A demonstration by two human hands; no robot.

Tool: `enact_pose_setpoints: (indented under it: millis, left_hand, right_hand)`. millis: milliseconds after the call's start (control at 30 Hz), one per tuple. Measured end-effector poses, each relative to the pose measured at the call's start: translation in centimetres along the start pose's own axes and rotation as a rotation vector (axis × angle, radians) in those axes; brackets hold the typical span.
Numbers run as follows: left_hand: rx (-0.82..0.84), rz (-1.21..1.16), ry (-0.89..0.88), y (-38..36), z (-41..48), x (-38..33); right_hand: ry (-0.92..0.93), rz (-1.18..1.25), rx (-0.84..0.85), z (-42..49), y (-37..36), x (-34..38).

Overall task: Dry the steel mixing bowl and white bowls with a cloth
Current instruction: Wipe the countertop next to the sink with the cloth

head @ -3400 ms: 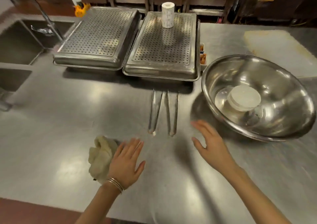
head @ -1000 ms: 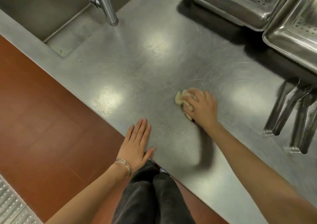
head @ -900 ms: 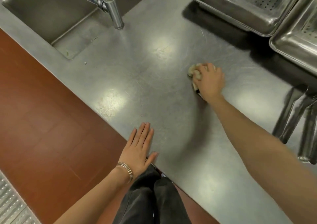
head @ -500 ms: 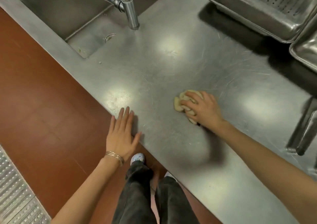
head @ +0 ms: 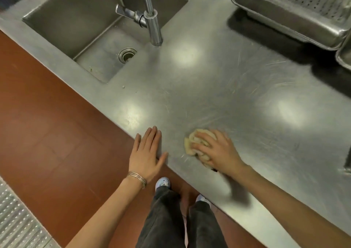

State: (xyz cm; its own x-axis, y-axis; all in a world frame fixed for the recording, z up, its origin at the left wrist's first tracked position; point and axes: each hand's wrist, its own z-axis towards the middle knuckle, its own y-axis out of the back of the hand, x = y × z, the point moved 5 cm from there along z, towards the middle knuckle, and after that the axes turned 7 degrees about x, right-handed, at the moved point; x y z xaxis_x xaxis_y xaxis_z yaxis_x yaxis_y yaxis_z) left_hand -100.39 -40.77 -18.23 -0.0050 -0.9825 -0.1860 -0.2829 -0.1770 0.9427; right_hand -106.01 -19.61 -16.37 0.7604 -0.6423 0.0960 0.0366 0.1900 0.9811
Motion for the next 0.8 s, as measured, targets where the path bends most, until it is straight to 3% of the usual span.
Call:
enact_pose_setpoints:
  millis: [67,167,233,367,467,567,700,800]
  left_hand:
    - [-0.015,-0.024,-0.057,0.6,0.9,1.0]
    - [0.008,-0.005,-0.101,0.6,2.4,2.0]
    - [0.025,0.01,-0.124,0.1,2.6,2.2]
    - [0.017,0.011,-0.138,-0.2,2.5,2.2]
    - [0.016,0.02,-0.151,-0.3,2.6,2.2]
    - [0.018,0.015,-0.163,-0.1,2.6,2.1]
    - [0.051,0.029,-0.274,-0.1,1.8,0.6]
    - [0.081,0.066,-0.301,-0.8,1.3,-0.5]
  right_hand:
    - [-0.135,-0.033,-0.004,-1.8,1.1,-4.3]
    - [-0.778,-0.019,-0.071,-1.1,1.9,-9.9]
    - [-0.997,-0.077,-0.086,1.2,1.5,-8.3]
    - [-0.858,-0.047,-0.125,3.2,0.3,-0.7]
    - [-0.609,-0.061,-0.082,2.5,-1.0,6.2]
    - [-0.451,-0.11,-0.005,-2.1,-0.6,7.3]
    - [-0.752,-0.143,-0.034,-12.9,3.0,3.0]
    - [-0.909,-0.14,-0.079,-12.9,2.9,1.5]
